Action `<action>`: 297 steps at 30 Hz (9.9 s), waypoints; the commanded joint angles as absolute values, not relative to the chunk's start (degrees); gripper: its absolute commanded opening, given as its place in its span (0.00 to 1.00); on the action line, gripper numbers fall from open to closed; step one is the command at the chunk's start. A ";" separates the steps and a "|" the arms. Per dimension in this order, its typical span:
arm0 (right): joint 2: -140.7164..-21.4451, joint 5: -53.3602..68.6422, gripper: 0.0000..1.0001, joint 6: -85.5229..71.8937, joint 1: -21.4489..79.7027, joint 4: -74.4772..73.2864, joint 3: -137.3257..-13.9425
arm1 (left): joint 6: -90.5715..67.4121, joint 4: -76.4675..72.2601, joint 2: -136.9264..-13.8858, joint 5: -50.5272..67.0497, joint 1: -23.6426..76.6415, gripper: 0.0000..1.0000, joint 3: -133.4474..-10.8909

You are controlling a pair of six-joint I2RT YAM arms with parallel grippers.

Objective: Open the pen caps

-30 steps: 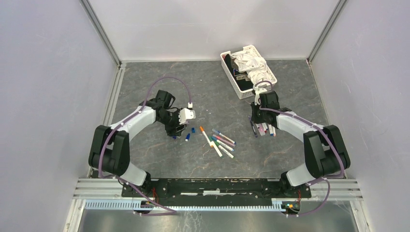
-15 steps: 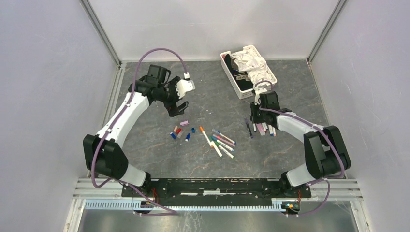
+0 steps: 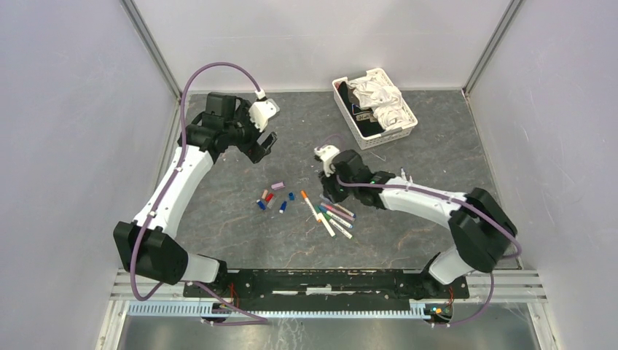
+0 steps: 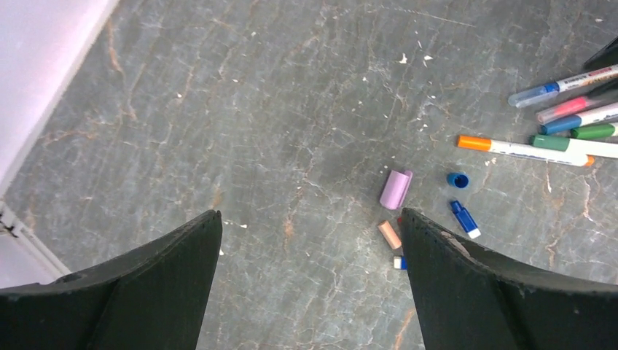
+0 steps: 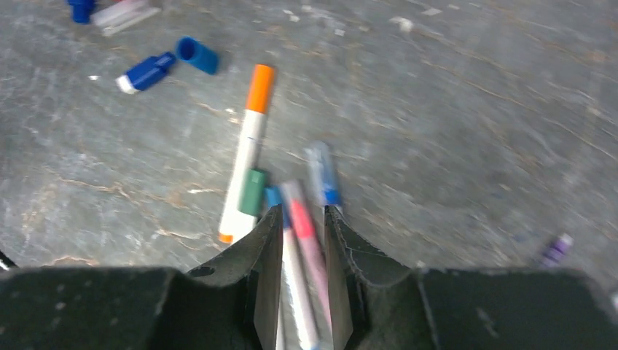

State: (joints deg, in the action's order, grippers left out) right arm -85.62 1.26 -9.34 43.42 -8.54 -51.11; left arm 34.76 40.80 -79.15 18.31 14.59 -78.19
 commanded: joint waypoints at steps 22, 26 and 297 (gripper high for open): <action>-109.10 -0.59 0.23 -9.47 52.18 -9.14 -67.78 | 32.42 43.50 -76.51 23.00 13.17 0.95 -80.19; -109.09 -0.21 0.22 -9.93 53.01 -8.71 -66.80 | 33.16 44.37 -76.46 23.60 12.66 0.95 -81.43; -92.21 55.37 0.16 -16.77 44.74 -3.38 -61.86 | 71.23 74.15 -80.23 43.76 25.66 0.05 -70.36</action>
State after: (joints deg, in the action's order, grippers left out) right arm -92.60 53.01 -13.98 45.74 -8.16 -61.06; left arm 70.17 74.11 -79.79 43.55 25.39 -68.29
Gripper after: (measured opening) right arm 0.051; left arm 0.197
